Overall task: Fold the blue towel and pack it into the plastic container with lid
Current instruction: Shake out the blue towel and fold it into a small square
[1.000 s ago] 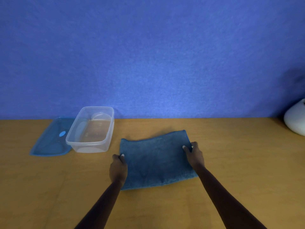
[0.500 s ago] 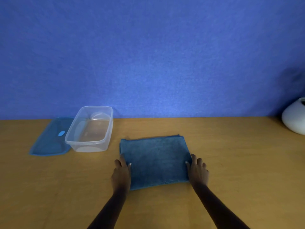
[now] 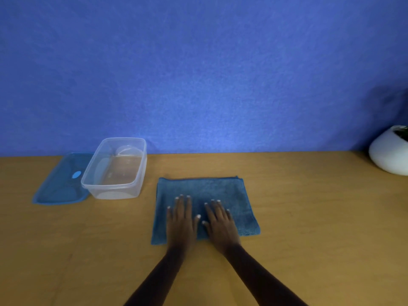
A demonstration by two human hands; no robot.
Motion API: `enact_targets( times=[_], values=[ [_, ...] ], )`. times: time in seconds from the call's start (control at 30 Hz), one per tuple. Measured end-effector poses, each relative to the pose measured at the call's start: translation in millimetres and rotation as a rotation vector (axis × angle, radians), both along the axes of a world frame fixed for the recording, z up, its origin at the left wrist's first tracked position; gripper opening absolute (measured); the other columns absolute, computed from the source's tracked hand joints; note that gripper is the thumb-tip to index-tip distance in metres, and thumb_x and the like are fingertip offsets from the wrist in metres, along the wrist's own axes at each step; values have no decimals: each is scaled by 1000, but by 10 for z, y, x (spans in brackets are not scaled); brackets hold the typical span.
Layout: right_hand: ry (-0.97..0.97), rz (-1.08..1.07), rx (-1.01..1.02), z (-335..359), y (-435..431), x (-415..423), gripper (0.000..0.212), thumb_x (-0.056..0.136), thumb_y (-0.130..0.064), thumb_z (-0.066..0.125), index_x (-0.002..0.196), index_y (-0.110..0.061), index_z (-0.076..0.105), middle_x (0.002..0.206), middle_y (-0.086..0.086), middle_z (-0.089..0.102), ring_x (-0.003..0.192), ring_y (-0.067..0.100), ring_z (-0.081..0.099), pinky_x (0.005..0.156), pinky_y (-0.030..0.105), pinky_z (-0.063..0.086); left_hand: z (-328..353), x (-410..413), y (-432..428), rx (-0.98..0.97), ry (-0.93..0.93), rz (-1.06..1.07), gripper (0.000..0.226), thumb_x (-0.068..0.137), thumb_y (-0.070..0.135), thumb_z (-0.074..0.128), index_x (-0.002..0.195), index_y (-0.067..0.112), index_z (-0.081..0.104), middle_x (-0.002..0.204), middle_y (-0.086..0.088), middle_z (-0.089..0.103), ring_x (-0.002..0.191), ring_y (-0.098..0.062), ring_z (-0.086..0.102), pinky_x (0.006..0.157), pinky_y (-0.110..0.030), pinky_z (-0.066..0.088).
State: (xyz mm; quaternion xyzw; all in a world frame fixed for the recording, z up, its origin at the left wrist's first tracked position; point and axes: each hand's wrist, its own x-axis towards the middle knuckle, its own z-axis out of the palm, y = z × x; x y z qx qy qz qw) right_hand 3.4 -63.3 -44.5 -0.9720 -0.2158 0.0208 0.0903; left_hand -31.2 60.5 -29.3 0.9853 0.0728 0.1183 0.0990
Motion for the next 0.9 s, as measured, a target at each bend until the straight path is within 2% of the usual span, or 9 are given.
enact_targets(
  times=[0.07,0.1,0.23,0.3,0.37,0.57,0.67,0.8,0.9],
  values=[
    [-22,-31,-2,13,60,-65,51,85,-35,36,125,-14,61,133,7,60,124,22,57,95,43,51,-70,-100,-89,17,86,-100,66,98,39,13,112,5,69,118,-13,70,109,-27,67,112,-40,30],
    [16,-37,5,-10,54,-73,51,87,-35,37,129,-14,57,137,9,56,128,25,52,99,46,47,-103,-146,-85,18,128,-116,75,99,39,3,111,6,70,117,-11,71,108,-26,68,117,-34,13],
    [115,-52,19,-263,-124,-13,60,98,-44,29,150,-19,13,160,4,9,149,25,2,121,44,0,-219,-256,63,30,139,-88,81,96,43,-2,114,9,69,120,-9,69,111,-28,66,117,-27,-14],
    [86,-63,-30,-286,-213,6,61,97,-48,25,150,-24,7,161,-1,4,149,22,-2,121,43,-2,-221,-267,132,6,165,-58,80,96,44,-2,115,10,68,121,-12,68,111,-32,65,118,-27,-11],
    [89,-89,-61,-305,-293,21,62,97,-50,22,150,-27,3,161,-4,1,149,20,-4,121,42,-3,-206,-269,184,-19,174,-31,80,97,44,-1,115,9,68,121,-15,68,110,-35,65,120,-33,9],
    [95,-214,-37,-258,-515,70,60,97,-50,23,150,-29,3,161,-4,2,149,21,-2,120,44,-1,-163,-349,322,-103,219,96,83,96,43,-3,114,4,67,119,-21,68,107,-38,66,89,-55,50],
    [118,-318,-7,-206,-565,65,64,97,-50,26,151,-24,4,161,0,3,149,23,0,120,47,5,-137,-324,344,-196,209,159,85,94,46,-5,124,-2,58,130,-25,59,116,-43,59,91,-58,48],
    [172,-568,215,-55,-591,84,73,94,-45,43,149,-9,11,155,16,20,142,31,23,114,43,27,-124,-287,417,-298,133,287,47,94,19,42,136,-4,42,137,-26,49,121,-40,52,96,-49,46],
    [229,-716,374,48,-653,208,63,92,-28,52,144,-4,25,142,20,38,131,36,38,104,44,38,-42,-209,515,-345,196,340,49,91,11,47,139,4,35,131,-17,51,116,-33,51,94,-43,46]
  ],
)
